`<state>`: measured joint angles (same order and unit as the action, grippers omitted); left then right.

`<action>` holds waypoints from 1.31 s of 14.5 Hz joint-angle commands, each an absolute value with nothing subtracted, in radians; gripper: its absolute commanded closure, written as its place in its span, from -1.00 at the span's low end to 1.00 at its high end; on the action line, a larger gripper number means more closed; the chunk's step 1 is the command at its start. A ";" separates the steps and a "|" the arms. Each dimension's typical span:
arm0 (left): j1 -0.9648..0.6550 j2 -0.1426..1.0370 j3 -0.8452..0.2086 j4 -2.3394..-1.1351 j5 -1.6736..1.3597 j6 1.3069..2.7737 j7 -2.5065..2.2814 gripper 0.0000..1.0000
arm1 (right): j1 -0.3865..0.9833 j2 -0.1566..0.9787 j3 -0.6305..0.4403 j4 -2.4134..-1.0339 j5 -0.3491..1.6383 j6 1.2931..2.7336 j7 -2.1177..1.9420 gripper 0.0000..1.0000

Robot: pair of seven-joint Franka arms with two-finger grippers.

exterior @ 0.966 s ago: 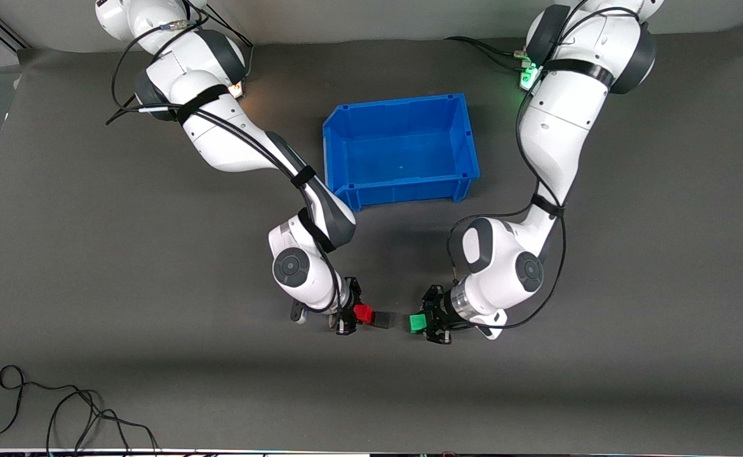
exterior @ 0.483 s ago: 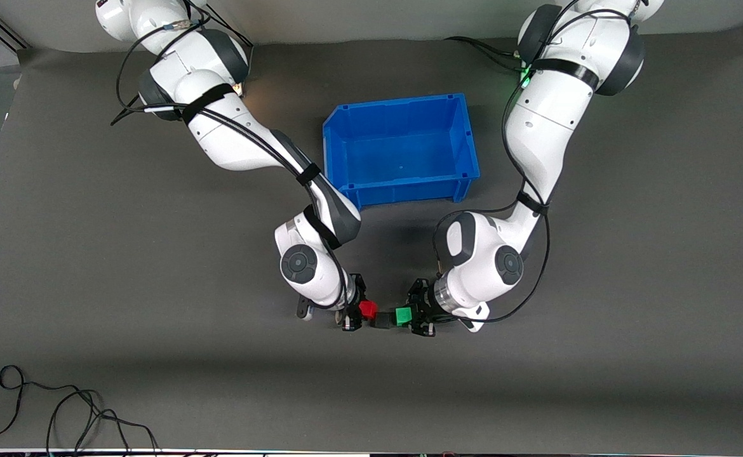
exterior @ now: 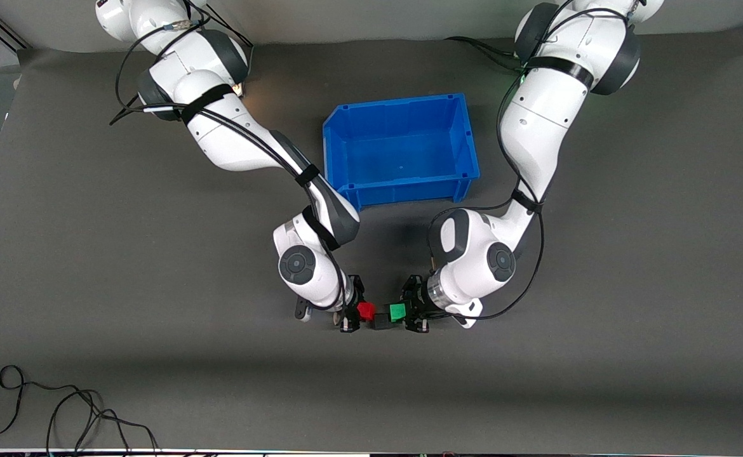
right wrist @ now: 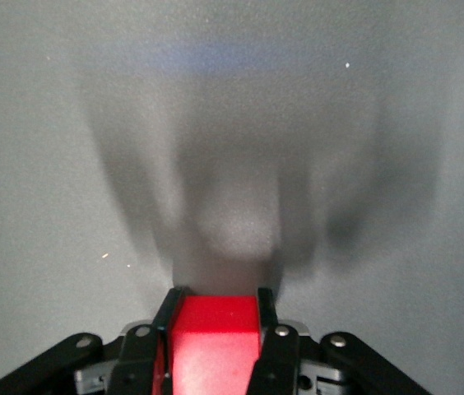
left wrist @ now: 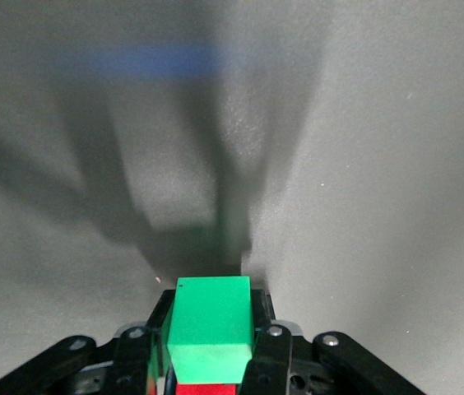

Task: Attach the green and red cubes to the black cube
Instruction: 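Press the red and green cubes against the black cube from both sides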

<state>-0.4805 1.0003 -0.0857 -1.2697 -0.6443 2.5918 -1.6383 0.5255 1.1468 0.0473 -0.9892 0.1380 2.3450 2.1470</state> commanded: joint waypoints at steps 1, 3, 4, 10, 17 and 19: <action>-0.499 1.022 -0.075 -1.241 -0.653 2.602 -1.674 0.37 | 0.538 1.177 0.015 -0.950 0.126 2.347 2.169 0.66; -0.500 1.022 -0.075 -1.241 -0.653 2.603 -1.690 0.34 | 0.538 1.177 0.015 -0.950 0.126 2.347 2.169 0.66; -0.499 1.025 -0.075 -1.241 -0.653 2.621 -1.712 0.30 | 0.538 1.177 0.015 -0.950 0.126 2.349 2.171 0.66; -0.499 1.031 -0.075 -1.241 -0.646 2.680 -1.827 0.29 | 0.543 1.186 0.015 -0.951 0.084 2.407 2.166 0.50; -0.500 1.031 -0.075 -1.241 -0.640 2.678 -1.824 -0.05 | 0.534 1.109 0.023 -0.948 0.087 2.254 2.146 -1.00; -0.499 1.031 -0.075 -1.241 -0.617 2.677 -1.821 -0.54 | 0.528 1.016 0.023 -0.951 0.095 2.105 2.116 -1.00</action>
